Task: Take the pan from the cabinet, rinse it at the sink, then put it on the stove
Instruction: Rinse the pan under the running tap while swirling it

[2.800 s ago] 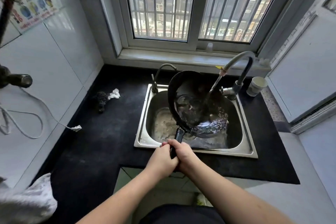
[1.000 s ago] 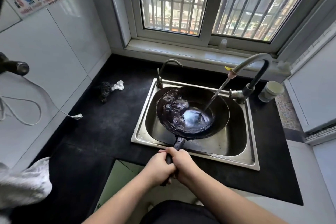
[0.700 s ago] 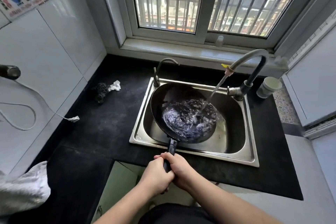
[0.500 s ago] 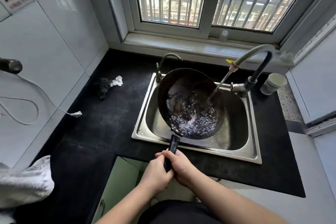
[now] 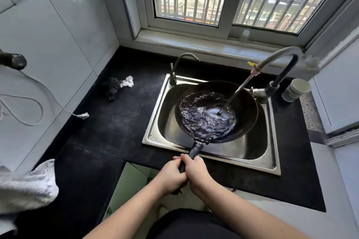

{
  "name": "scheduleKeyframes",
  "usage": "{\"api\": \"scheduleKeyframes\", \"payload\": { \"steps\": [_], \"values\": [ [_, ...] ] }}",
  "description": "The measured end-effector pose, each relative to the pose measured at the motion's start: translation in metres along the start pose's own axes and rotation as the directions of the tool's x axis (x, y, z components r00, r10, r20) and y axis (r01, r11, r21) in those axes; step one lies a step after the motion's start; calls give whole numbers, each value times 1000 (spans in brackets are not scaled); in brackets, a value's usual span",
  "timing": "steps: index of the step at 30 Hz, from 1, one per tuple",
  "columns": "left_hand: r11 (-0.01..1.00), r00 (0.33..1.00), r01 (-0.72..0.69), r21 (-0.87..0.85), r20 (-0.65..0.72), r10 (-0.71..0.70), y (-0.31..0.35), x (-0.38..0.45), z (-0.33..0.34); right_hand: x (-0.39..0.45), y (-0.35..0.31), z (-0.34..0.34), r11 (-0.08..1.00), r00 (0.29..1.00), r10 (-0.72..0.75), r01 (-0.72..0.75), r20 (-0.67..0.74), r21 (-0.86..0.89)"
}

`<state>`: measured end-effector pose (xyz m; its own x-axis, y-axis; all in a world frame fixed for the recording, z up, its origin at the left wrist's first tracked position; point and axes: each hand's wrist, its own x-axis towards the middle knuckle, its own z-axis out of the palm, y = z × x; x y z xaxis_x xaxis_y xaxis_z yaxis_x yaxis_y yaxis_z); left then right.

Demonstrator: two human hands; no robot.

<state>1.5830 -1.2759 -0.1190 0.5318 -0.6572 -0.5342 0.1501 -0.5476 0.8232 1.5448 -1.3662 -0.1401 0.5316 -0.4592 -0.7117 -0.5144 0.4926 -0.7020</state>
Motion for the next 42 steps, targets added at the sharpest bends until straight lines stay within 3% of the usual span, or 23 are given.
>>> {"api": "scheduleKeyframes", "payload": {
  "steps": [4, 11, 16, 21, 32, 37, 42],
  "values": [
    [996, 999, 47, 75, 18, -48, 22, 0, -7, 3, -6, 2, 989, 994, 103, -107, 47, 100],
    [964, 986, 138, 227, -123, -112, 5, 0, 0, 4, 6, 2, 972, 967, 158, -188, 201, 142],
    [899, 979, 80, 430, -206, 12, -31, 1, 2, 9, 19, 1, 978, 954, 102, -148, 281, 150],
    [889, 972, -10, 458, -203, 116, -59, 4, -3, 9, 26, 7, 985, 956, 87, -124, 279, 117],
    [960, 962, -203, 193, -141, 232, -68, 20, 7, 10, 32, 4, 998, 1000, -14, 14, 2, -62],
    [985, 978, -171, 12, -115, 172, -62, 25, 21, 13, 32, -6, 982, 992, -61, 41, -106, -186],
    [982, 996, -84, -170, -46, 78, -50, 24, 34, 12, 31, -11, 987, 979, -30, -2, -203, -158]
  ]
}}
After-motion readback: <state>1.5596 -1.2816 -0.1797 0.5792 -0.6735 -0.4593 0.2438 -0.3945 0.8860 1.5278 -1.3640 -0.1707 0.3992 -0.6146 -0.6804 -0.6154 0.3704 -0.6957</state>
